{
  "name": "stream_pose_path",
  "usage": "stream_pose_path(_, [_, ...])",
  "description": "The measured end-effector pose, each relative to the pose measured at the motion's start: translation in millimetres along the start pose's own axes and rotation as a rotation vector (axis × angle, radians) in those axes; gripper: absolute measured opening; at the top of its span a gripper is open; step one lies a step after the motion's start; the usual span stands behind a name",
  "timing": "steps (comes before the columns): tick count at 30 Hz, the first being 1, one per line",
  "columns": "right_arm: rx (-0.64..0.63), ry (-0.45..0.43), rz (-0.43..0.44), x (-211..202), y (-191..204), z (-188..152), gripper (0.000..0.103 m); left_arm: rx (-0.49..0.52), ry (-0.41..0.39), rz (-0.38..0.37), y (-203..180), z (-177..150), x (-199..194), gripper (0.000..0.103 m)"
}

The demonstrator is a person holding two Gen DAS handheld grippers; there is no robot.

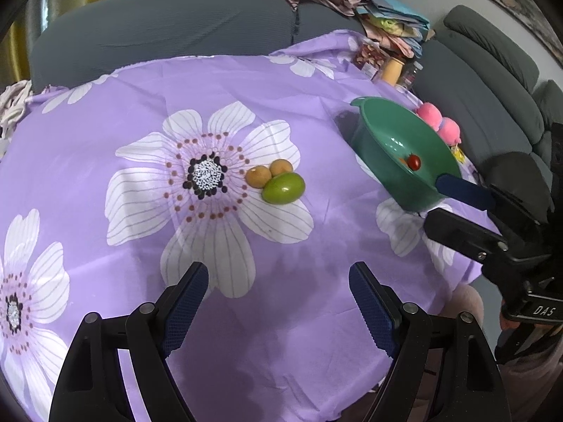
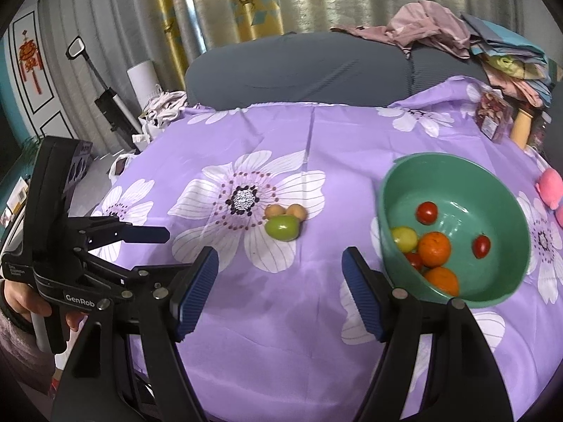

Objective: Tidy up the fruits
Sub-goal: 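Withdraw both grippers from the bowl toward the two yellow plums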

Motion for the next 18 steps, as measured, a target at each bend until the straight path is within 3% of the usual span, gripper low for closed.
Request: stream_pose_path(18, [-0.014, 0.058, 0.016, 33, 7, 9, 0.073, -0.050, 0.019, -0.002, 25, 0, 13, 0.082])
Point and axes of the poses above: each gripper's, at about its wrist camera, not at the fingertips, and x roughly the way its jaws point, y to its left, z to its top, the point moved 3 cm from there along x, roughly the way its jaws point, and after that the axes turned 12 degrees about z, right-handed, at the moved point
